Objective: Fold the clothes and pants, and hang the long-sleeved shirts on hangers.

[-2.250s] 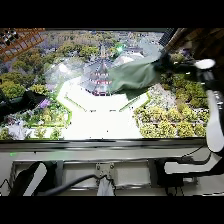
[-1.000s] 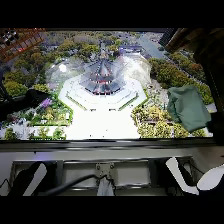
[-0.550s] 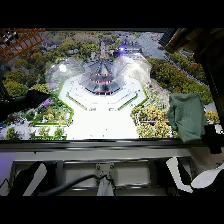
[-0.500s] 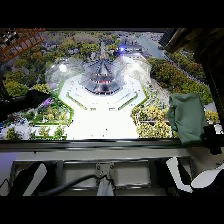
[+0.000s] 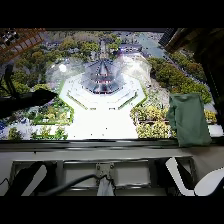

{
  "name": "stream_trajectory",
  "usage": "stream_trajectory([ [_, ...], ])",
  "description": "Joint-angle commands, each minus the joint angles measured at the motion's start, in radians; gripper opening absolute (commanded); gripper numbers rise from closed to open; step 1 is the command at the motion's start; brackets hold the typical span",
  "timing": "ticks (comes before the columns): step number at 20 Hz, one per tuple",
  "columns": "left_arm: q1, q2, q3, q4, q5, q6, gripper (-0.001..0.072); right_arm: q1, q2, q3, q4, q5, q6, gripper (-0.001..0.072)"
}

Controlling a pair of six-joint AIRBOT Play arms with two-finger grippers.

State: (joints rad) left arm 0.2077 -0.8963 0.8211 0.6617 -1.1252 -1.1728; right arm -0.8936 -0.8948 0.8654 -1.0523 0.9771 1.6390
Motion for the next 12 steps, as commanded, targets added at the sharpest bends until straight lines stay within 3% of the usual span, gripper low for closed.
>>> stream_trajectory([
  [1, -0.185, -0.054, 0.149, 0.169, 0.034, -0.067, 0.02, 0.311, -0.046, 0.157, 0.21, -0.036, -0.249, 0.0511],
  [3, -0.285, -0.093, 0.263, 0.327, 0.011, -0.128, 0.0199, 0.528, -0.07, 0.216, 0.2, -0.005, -0.401, 0.051],
  [5, -0.348, -0.098, 0.322, 0.423, 0.005, -0.132, 0.0198, 0.712, -0.073, 0.228, 0.128, -0.001, -0.493, 0.0511],
  [9, -0.361, -0.082, 0.33, 0.43, -0.012, -0.132, 0.0198, 0.943, -0.074, 0.228, -0.124, 0.092, -0.497, 0.0511],
  [12, -0.361, -0.082, 0.33, 0.43, -0.011, -0.132, 0.0198, 0.99, -0.074, 0.227, -0.129, 0.183, -0.497, 0.0513],
])
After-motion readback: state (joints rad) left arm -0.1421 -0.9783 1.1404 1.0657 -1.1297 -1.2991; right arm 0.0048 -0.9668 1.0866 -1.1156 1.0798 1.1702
